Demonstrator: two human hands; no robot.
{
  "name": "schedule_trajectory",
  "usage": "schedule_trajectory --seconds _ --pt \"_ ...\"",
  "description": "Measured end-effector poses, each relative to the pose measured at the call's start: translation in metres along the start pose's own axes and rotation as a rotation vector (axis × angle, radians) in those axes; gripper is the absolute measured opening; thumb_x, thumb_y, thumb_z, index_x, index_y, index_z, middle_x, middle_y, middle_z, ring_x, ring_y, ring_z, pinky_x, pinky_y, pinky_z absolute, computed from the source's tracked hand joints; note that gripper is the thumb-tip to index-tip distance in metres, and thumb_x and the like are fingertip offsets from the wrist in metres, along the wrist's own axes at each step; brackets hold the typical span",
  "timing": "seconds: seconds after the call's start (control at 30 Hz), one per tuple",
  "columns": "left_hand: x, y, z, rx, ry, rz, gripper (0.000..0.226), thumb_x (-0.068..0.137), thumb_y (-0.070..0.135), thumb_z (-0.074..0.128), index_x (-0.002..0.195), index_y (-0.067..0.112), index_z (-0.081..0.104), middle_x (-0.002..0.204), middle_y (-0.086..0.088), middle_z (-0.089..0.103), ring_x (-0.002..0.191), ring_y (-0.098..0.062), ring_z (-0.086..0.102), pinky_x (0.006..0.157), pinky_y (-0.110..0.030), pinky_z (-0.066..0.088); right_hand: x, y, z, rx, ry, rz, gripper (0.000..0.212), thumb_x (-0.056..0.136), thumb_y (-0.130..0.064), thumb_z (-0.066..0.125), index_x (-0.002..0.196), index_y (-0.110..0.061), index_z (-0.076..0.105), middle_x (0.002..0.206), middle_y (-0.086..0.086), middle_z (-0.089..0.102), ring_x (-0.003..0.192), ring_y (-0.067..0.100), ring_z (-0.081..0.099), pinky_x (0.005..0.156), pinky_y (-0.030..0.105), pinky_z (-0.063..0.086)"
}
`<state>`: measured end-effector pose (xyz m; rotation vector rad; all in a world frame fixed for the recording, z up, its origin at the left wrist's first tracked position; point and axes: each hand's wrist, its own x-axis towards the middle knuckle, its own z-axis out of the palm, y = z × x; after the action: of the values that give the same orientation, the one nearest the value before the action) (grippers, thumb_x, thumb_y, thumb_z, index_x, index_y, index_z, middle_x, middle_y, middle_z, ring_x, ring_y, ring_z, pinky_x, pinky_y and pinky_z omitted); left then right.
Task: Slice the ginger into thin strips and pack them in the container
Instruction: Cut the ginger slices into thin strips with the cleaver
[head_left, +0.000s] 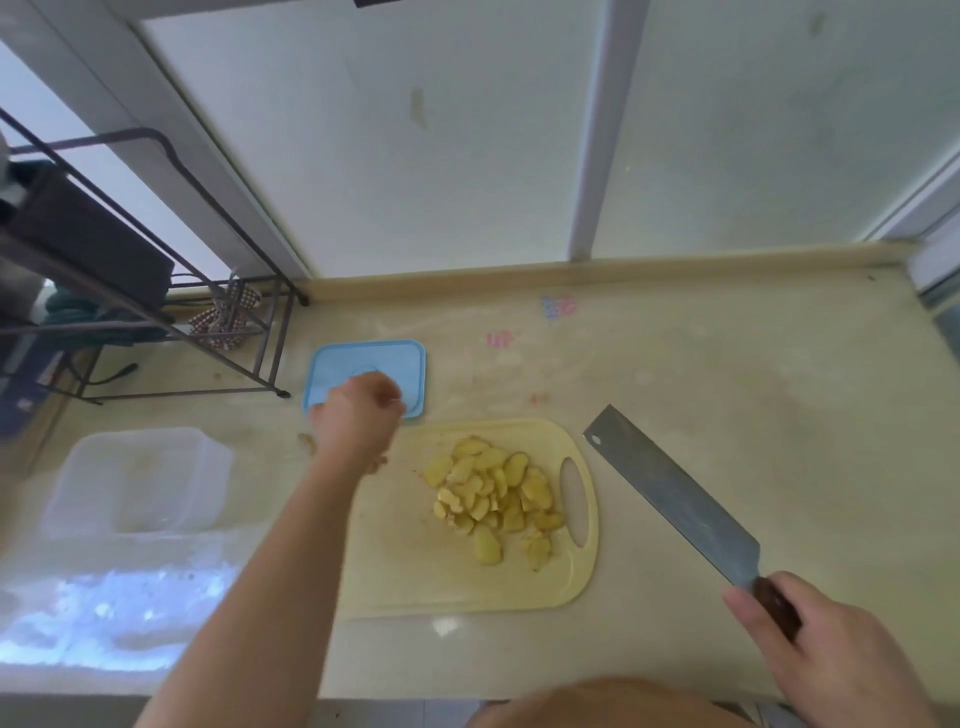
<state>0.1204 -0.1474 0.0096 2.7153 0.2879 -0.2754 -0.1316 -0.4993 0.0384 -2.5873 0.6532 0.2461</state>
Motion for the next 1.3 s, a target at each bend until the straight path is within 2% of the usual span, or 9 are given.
schedule_trajectory --seconds 0.23,0.37,0.43,0.6,0.77,0.9,1.0,1.13,1.3 --pt "0.003 -0.068 -0.001 -0.102 -0.088 -0.041 0.006 0.089 0.021 0.069 0.087 0.027 0.068 0.079 0.005 0.068 0.065 -0.013 0.066 0.072 -0.027 0.051 0.000 -0.004 0.008 -0.038 0.002 -0.036 0.092 0.050 -0.102 0.005 0.061 -0.023 0.051 0.042 0.000 0.050 0.044 0.013 0.050 0.044 0.030 0.039" --pt "-0.012 -0.066 0.015 -0.070 0.172 0.175 0.016 0.090 0.012 0.061 0.100 0.013 0.074 0.091 -0.003 0.070 0.084 -0.032 0.065 0.079 -0.040 0.053 -0.001 -0.010 0.008 -0.045 0.014 -0.049 0.091 0.055 -0.101 0.008 0.060 -0.021 0.051 0.042 0.000 0.047 0.044 0.017 0.050 0.046 0.036 0.043" --pt "-0.031 -0.056 0.029 -0.171 0.279 0.302 0.018 0.085 0.007 0.060 0.096 0.009 0.074 0.090 -0.008 0.070 0.078 -0.031 0.064 0.073 -0.037 0.051 -0.002 -0.011 0.009 -0.043 0.022 -0.035 0.093 0.054 -0.102 0.009 0.061 -0.020 0.052 0.042 0.002 0.048 0.045 0.018 0.051 0.046 0.036 0.044" --pt "-0.088 -0.042 0.064 -0.380 0.032 0.448 0.024 0.087 -0.002 0.063 0.105 0.011 0.073 0.101 0.001 0.069 0.091 -0.017 0.064 0.084 -0.029 0.050 -0.009 -0.016 0.010 -0.023 0.056 0.013 0.096 0.047 -0.104 0.009 0.060 -0.021 0.055 0.043 0.001 0.050 0.048 0.021 0.055 0.049 0.037 0.045" --pt "-0.102 -0.051 0.071 -0.403 0.024 0.467 0.022 0.080 0.006 0.070 0.101 0.013 0.071 0.098 0.006 0.065 0.089 -0.015 0.062 0.080 -0.036 0.055 -0.011 -0.013 0.013 -0.049 0.047 0.018 0.098 0.047 -0.104 0.008 0.062 -0.019 0.055 0.044 0.003 0.051 0.048 0.022 0.055 0.050 0.038 0.046" --pt "-0.108 -0.063 0.078 -0.375 0.047 0.448 0.036 0.076 0.023 0.082 0.108 0.016 0.067 0.115 0.005 0.061 0.095 -0.017 0.063 0.086 -0.033 0.052 -0.011 -0.013 0.016 -0.061 0.061 0.022 0.097 0.049 -0.103 0.008 0.060 -0.018 0.053 0.042 0.003 0.048 0.046 0.021 0.053 0.047 0.037 0.044" --pt "-0.111 -0.068 0.082 -0.313 0.088 0.462 0.033 0.076 0.034 0.079 0.103 0.022 0.065 0.104 0.008 0.064 0.093 -0.016 0.061 0.082 -0.038 0.051 -0.012 -0.013 0.018 -0.055 0.069 0.015 0.094 0.052 -0.103 0.010 0.057 -0.018 0.050 0.040 0.002 0.044 0.043 0.019 0.051 0.046 0.035 0.044" --pt "-0.114 -0.071 0.087 -0.258 0.105 0.444 0.028 0.072 0.027 0.085 0.095 0.021 0.069 0.095 0.010 0.068 0.090 -0.017 0.060 0.076 -0.041 0.050 -0.013 -0.014 0.020 -0.055 0.071 0.006 0.095 0.052 -0.103 0.010 0.059 -0.018 0.053 0.042 0.002 0.047 0.044 0.019 0.053 0.047 0.035 0.046" --pt "-0.113 -0.064 0.080 -0.331 0.151 0.418 0.016 0.084 0.026 0.068 0.093 0.017 0.078 0.088 0.006 0.075 0.081 -0.015 0.067 0.075 -0.038 0.054 -0.013 -0.015 0.024 -0.053 0.085 -0.013 0.093 0.052 -0.102 0.011 0.058 -0.019 0.052 0.044 0.003 0.049 0.041 0.014 0.049 0.048 0.035 0.047"
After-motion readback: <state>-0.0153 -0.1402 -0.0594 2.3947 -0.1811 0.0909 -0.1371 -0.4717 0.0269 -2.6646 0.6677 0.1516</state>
